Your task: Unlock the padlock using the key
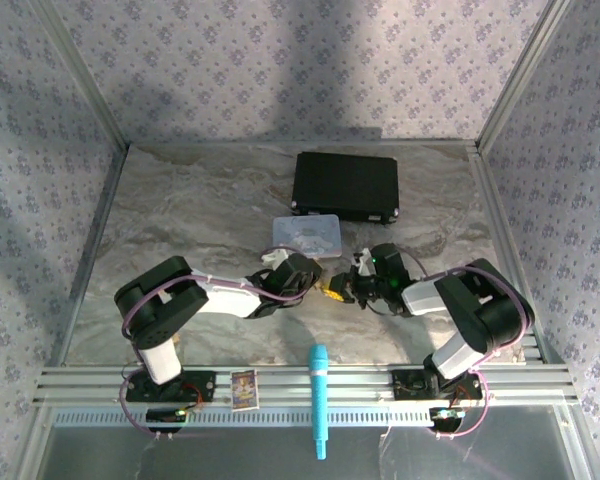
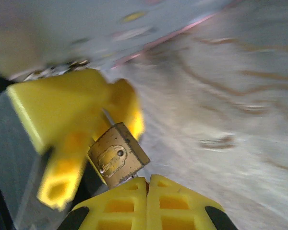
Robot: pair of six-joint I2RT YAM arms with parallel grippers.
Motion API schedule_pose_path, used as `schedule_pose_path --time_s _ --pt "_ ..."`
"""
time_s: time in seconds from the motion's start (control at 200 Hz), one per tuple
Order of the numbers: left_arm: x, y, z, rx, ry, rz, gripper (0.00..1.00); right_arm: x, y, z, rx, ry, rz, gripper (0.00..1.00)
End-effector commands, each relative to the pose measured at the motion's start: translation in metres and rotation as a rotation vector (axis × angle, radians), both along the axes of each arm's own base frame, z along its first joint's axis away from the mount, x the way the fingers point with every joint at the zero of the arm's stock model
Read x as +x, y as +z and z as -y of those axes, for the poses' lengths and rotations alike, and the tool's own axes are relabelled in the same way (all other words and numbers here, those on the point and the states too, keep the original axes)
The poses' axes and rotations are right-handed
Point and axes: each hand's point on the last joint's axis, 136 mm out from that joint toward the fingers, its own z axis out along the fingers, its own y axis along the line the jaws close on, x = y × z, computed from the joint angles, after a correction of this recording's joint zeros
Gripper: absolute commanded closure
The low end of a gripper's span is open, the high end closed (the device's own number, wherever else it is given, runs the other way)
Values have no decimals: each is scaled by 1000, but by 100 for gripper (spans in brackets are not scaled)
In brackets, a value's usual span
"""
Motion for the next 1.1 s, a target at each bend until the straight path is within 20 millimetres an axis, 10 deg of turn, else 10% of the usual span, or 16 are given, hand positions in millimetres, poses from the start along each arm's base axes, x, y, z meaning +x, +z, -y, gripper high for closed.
schedule_pose_path --time_s 0.0,0.305,0.71,1.094 --pt "-37 -9 23 -59 -131 -106 69 14 46 -16 112 27 164 100" --pt "-37 -10 17 -56 -117 -97 73 17 35 -6 80 0 145 100" --pt "-20 -1 -4 -60 -50 -38 42 14 15 7 42 -19 107 100" --pt "3 22 -8 -140 -12 105 62 14 12 2 53 -9 99 100"
